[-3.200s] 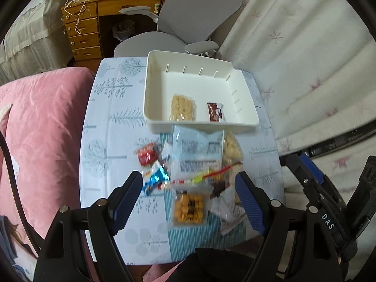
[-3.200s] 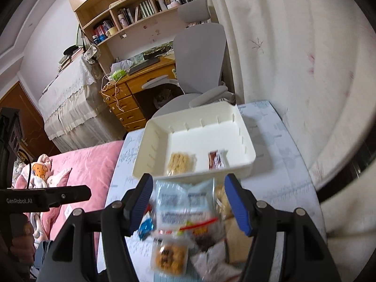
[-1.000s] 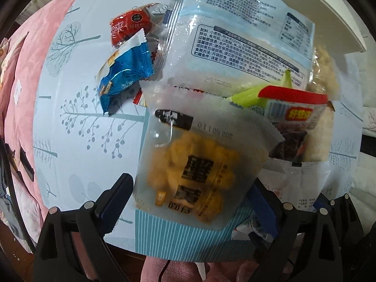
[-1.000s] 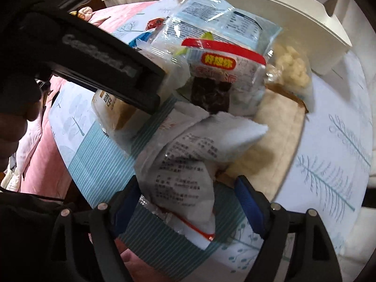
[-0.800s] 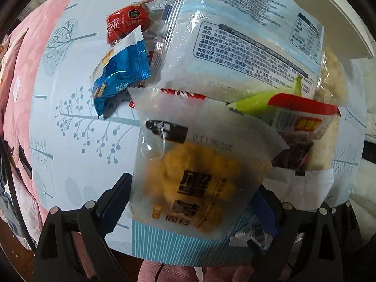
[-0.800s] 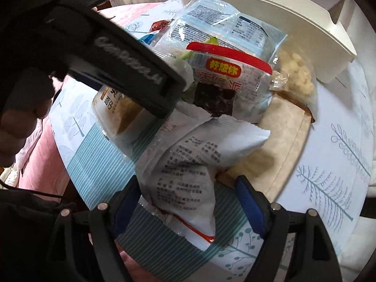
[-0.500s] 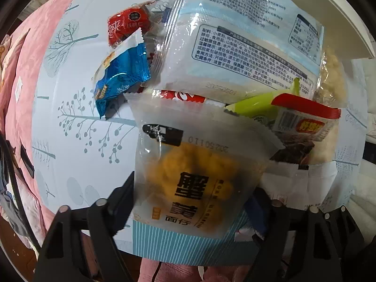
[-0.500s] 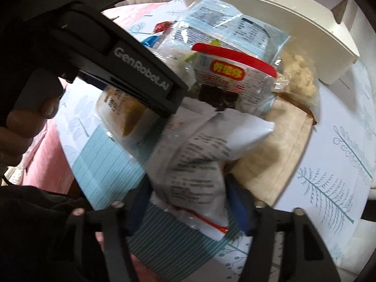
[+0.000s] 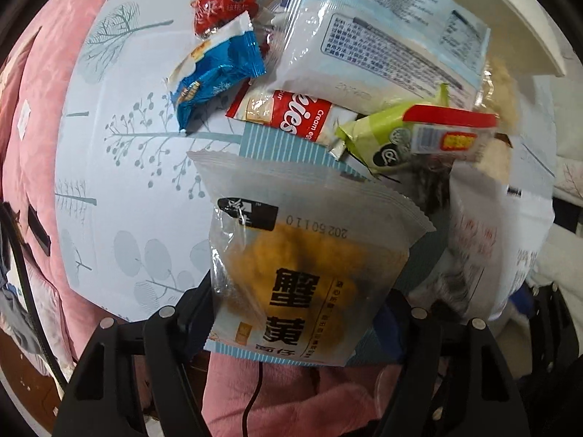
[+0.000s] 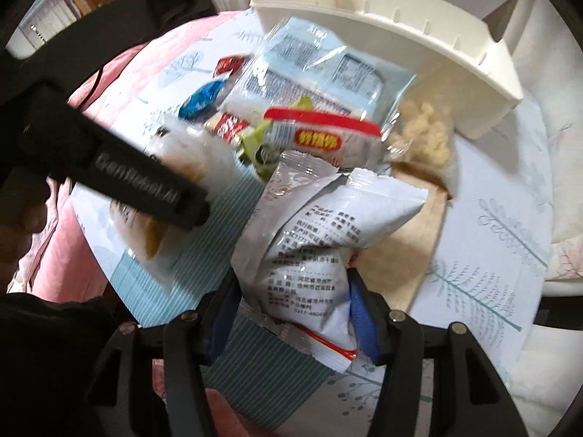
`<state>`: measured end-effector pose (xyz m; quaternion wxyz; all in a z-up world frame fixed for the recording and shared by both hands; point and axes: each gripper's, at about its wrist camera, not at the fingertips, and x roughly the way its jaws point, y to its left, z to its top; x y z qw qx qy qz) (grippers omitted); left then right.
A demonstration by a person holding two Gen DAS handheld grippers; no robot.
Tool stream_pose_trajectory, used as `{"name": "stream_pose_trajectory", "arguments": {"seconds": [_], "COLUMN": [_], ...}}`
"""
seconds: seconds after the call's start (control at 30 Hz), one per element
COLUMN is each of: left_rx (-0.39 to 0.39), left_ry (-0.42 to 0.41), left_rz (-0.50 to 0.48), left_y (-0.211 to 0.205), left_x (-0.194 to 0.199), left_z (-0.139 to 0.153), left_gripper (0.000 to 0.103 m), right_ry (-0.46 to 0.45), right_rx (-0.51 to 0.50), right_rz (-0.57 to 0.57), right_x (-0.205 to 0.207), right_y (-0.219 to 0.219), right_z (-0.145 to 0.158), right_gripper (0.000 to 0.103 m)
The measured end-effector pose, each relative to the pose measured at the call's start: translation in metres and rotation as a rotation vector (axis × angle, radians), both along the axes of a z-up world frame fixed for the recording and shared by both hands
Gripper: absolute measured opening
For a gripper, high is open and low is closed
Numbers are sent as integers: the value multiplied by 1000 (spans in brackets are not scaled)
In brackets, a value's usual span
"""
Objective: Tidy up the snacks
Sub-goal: 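Carry both held bags into the white tray and open both grippers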
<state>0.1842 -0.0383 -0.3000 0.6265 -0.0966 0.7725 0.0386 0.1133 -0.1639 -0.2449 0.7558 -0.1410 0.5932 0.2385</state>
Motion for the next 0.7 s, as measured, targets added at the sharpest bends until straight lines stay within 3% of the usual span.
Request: {"name": "stream_pose_trajectory", "arguments": {"seconds": [0.27,0.63,0.7], "left_rx": [-39,-78,-99], "left_ry": [-75,-202,-216], "left_rz": [-51,-125,-138], "left_y": [24,69,83], "left_x": [-5,-3,-1], "left_z": [42,113,119], "left_gripper": [73,73,73], "right_ry": [-63,-178,-188], "right_rx": [-17,15,37], "right_rz": [-131,-311,-336], "right_x": [11,17,21], "right_y": [-11,11,14], "right_z": [31,67,74], "right_gripper": [57,54,39]}}
